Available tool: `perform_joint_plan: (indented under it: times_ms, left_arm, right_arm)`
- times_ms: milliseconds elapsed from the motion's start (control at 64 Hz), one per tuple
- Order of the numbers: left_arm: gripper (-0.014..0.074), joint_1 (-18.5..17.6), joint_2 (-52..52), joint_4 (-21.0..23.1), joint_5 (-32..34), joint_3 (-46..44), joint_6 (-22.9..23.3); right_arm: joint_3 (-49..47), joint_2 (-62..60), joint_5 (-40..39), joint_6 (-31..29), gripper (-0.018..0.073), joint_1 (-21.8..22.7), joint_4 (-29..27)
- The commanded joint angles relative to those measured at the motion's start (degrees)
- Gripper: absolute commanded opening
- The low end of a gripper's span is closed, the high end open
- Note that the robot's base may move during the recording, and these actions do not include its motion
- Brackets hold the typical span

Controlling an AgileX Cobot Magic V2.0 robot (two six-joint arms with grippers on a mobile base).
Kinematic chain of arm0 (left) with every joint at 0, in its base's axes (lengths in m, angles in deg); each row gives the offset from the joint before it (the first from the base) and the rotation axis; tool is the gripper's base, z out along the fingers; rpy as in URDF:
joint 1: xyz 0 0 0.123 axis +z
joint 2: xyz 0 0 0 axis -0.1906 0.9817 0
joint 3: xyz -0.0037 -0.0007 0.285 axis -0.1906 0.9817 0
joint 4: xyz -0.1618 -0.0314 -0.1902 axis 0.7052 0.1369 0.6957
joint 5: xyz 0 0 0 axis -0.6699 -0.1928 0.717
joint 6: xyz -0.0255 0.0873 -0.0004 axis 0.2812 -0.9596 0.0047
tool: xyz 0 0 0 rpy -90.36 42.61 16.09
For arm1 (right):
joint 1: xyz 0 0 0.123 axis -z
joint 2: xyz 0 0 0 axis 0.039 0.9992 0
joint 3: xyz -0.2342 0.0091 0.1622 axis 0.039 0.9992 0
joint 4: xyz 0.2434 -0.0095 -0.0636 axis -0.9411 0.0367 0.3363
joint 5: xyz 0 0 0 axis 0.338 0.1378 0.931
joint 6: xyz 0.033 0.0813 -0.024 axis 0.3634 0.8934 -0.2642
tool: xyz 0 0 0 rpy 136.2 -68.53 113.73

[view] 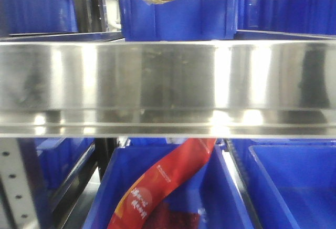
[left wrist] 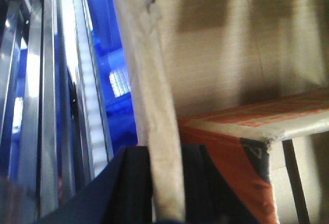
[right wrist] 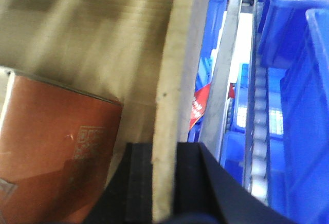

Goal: Stack two boxes on right shelf middle
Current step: 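Raise the boxes above the middle shelf roller track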

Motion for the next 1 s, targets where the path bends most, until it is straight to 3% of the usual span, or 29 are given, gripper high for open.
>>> perform_joint_plan:
  times_ms: [0,985]
  left_arm:
    - [-0.0111,-0.02,-0.67,-0.84,2.48,-0.75,-0.34]
    - [-0.0111,-0.02,-0.67,-0.84,2.48,-0.75,-0.34]
  right_arm:
    - [-0.74,-0.55,-2.49,-0.32,-0.0155,0.55,1.22]
    - [-0.74,-0.55,-2.49,-0.32,-0.0155,0.55,1.22]
